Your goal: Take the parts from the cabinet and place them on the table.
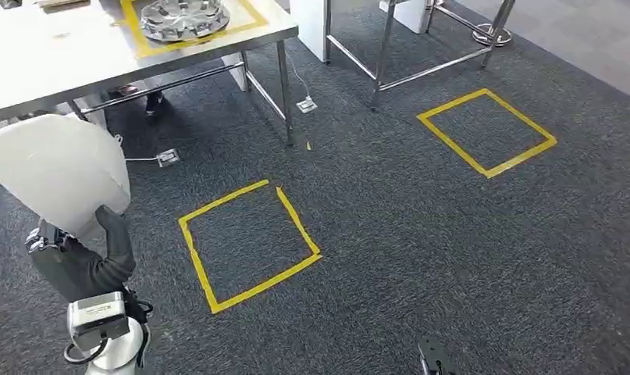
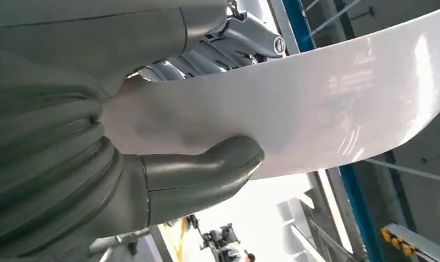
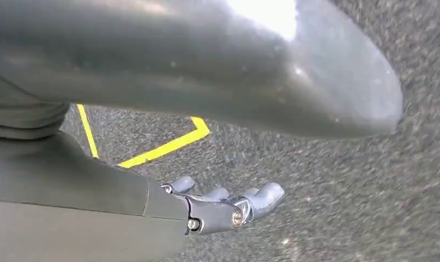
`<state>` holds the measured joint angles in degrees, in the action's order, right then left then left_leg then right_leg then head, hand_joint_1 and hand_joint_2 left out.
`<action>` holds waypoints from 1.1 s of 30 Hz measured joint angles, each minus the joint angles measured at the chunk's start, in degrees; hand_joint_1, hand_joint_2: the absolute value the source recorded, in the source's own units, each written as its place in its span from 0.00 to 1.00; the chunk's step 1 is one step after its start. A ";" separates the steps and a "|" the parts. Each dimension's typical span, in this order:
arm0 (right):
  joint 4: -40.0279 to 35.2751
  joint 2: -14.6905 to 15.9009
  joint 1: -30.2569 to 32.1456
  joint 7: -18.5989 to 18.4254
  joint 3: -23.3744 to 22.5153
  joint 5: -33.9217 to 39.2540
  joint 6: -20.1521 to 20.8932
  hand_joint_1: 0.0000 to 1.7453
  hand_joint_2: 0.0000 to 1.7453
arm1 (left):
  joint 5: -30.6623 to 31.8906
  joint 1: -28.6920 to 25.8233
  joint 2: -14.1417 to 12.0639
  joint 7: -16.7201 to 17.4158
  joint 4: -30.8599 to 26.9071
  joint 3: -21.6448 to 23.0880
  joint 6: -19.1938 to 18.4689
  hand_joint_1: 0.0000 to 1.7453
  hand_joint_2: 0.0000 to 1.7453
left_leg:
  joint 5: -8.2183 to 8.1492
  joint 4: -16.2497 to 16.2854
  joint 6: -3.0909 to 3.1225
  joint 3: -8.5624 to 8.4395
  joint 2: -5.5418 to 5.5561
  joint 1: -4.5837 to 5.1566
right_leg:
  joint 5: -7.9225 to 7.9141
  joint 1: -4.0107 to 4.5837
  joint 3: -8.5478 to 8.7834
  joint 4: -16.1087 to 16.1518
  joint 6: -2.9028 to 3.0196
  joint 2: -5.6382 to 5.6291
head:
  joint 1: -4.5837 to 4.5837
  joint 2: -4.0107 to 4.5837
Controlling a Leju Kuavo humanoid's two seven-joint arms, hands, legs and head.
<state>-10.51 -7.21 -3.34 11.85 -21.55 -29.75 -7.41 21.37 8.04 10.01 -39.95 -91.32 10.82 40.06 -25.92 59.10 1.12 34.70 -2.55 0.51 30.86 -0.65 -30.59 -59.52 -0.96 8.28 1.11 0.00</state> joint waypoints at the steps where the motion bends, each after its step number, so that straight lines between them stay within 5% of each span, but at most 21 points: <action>1: 0.00 0.02 -0.11 0.20 -0.11 -0.09 0.00 0.00 0.00 | -0.57 0.34 -0.09 -0.07 0.02 0.18 0.04 1.00 1.00 | 0.14 -0.29 0.16 -0.10 0.75 -0.19 | 0.81 -0.25 -0.42 -1.31 -0.35 -4.29 | -0.11 0.02; 2: 0.00 0.00 -0.20 0.31 -0.15 -0.11 0.02 0.00 0.00 | -0.68 0.83 -0.11 0.00 0.26 0.57 0.04 1.00 1.00 | 0.23 -0.30 0.48 -0.04 1.40 -0.33 | 2.56 -0.35 -1.94 -4.45 -0.47 -6.69 | -0.20 0.02; 3: 0.00 0.00 -0.21 0.33 -0.24 -0.13 0.02 0.00 0.00 | -0.37 1.13 -0.13 0.00 0.59 1.03 0.02 1.00 1.00 | 0.26 -0.29 0.63 0.04 2.42 -0.39 | 4.88 -0.37 -4.52 -9.47 -0.67 -7.79 | -0.37 0.02; 5: 0.00 0.09 -0.26 0.15 -0.35 -0.42 0.20 0.00 0.00 | 1.05 1.05 -0.20 0.02 1.27 1.09 0.00 1.00 1.00 | 0.24 -0.21 0.66 0.06 4.29 -0.38 | 6.94 -0.34 -8.90 -17.05 -0.89 -8.08 | -0.46 0.02; 6: 0.00 0.09 -0.32 -0.09 -0.35 -0.59 0.26 0.00 0.00 | 1.47 1.05 -0.28 0.02 1.42 1.09 0.00 1.00 1.00 | 0.23 -0.12 0.64 0.03 5.20 -0.39 | 5.93 -0.36 -9.55 -17.33 -0.91 -8.10 | -0.46 0.02; 8: 0.00 0.09 -0.53 -0.20 -0.35 -0.85 0.37 0.00 0.00 | 1.88 1.08 -0.37 0.02 1.60 1.09 0.00 1.00 1.00 | 0.13 0.15 0.43 -0.07 7.02 -0.56 | 0.95 -0.49 -7.36 -10.98 -0.81 -8.39 | -0.46 0.00; 9: 0.00 0.09 -0.67 -0.20 -0.35 -0.90 0.37 0.00 0.00 | 1.97 1.10 -0.37 0.00 1.66 1.09 0.00 1.00 1.00 | -0.01 0.41 0.15 -0.08 8.01 -0.70 | -2.26 -0.68 -4.78 -4.94 -0.82 -9.43 | -0.48 0.00; 10: 0.00 0.09 -0.76 -0.20 -0.35 -0.92 0.37 0.00 0.00 | 2.01 1.11 -0.37 0.00 1.70 1.09 0.00 1.00 1.00 | -0.12 0.64 -0.19 0.13 8.63 -0.78 | -2.80 -1.11 -3.40 -1.35 -0.86 -12.32 | -0.55 0.02; 11: 0.00 0.07 -0.80 -0.22 -0.35 -0.92 0.46 0.00 0.00 | 2.03 1.20 -0.37 0.02 1.73 1.11 0.00 1.00 1.00 | -0.23 1.10 -0.73 0.60 9.57 -0.51 | -2.09 -0.98 -3.08 -0.52 -0.77 -13.32 | -0.50 0.00; 14: 0.00 0.07 -1.02 -0.42 -0.35 -0.98 0.74 0.00 0.00 | 2.80 1.12 -0.59 0.02 1.73 1.07 0.00 1.00 1.00 | 0.51 0.19 -1.99 0.83 11.37 -0.86 | -2.31 -0.55 -2.82 -0.65 0.30 -11.36 | -0.61 0.00; 15: 0.00 -0.09 -1.11 -0.50 -0.35 -1.12 0.90 0.00 0.00 | 3.72 1.11 -0.68 0.02 1.66 1.07 0.00 1.00 1.00 | 0.50 0.23 -2.37 1.26 12.01 -0.83 | -2.67 -1.17 -2.57 -0.12 0.88 -10.46 | -0.59 0.02; 17: -0.02 -0.11 -1.23 -0.57 -0.37 -1.44 1.03 0.00 0.00 | 6.43 1.12 -0.68 0.00 0.96 0.98 0.00 1.00 1.00 | -1.79 3.63 -2.71 2.72 6.03 -0.41 | -2.73 -1.02 -2.27 0.23 1.79 -9.16 | 0.22 0.02; 19: 0.00 -0.11 -0.95 -0.48 -0.52 -1.17 1.37 0.00 0.00 | 9.12 1.02 -0.15 -0.07 -0.07 0.70 0.00 1.00 1.00 | -6.17 12.42 -3.19 7.09 3.34 -0.70 | -2.55 -0.69 -2.26 0.23 2.03 -7.91 | 0.20 0.02; 20: 0.00 -0.11 -0.91 -0.18 -1.00 -0.51 1.86 0.00 0.00 | 9.64 0.91 0.00 -0.07 -0.46 0.68 0.00 1.00 1.00 | -7.50 16.53 -3.35 9.10 3.03 -0.82 | -2.47 -0.64 -2.27 0.21 2.05 -7.15 | 0.15 0.02; 22: 0.00 -0.13 -0.98 0.02 -1.81 0.28 1.60 0.00 0.00 | 9.21 0.89 0.00 -0.07 -0.68 0.68 0.00 1.00 1.00 | -5.99 16.40 -3.44 8.90 2.89 -0.93 | -2.37 -0.66 -2.17 0.21 1.98 -6.35 | 0.20 0.00; 25: 0.00 -0.37 -1.05 0.26 -2.95 0.96 1.09 0.00 0.00 | 7.10 1.07 0.00 -0.04 -0.68 0.72 0.00 1.00 1.00 | 0.31 1.70 -2.48 0.46 2.27 -0.81 | -1.76 -0.70 -1.53 0.24 1.43 -5.77 | 0.22 0.02; 26: -0.02 -0.63 -1.02 0.31 -3.17 0.98 1.05 0.00 0.00 | 6.62 1.22 0.00 0.02 -0.66 0.74 0.00 1.00 1.00 | -1.52 0.18 -1.96 -0.22 1.65 -0.33 | -1.43 -0.50 -1.42 0.27 0.97 -5.55 | 0.15 0.00; 30: 0.00 -0.59 -0.88 0.24 -4.13 1.03 0.94 0.00 0.00 | 5.77 1.38 -0.02 0.00 -0.46 0.81 -0.02 1.00 1.00 | -1.86 -0.98 0.03 -1.69 2.52 -0.42 | -2.53 -0.58 -0.11 0.11 -0.82 -5.44 | 0.11 0.02; 32: 0.00 -0.59 -0.85 0.42 -4.33 1.03 1.24 0.00 0.00 | 5.51 1.60 0.00 0.00 -0.35 0.83 0.02 1.00 1.00 | -1.84 -1.33 0.58 -3.21 2.61 -0.65 | -0.85 -0.81 -1.70 -2.68 -1.28 -7.12 | -0.08 0.00; 33: 0.00 -0.61 -0.74 0.48 -4.44 1.03 1.31 0.00 0.00 | 5.44 1.75 0.02 0.00 -0.20 0.90 0.02 1.00 1.00 | -2.12 -1.33 0.82 -3.51 2.66 -0.65 | 0.34 -0.86 -4.03 -6.13 -1.40 -7.68 | -0.28 0.02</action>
<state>-10.51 -7.82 -4.07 12.33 -25.99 -28.72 -6.10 26.82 9.79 10.03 -39.95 -91.52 11.72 40.09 -28.04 57.77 1.94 31.19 0.11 -0.14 31.20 -1.51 -34.61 -65.65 -2.36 0.59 0.83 0.02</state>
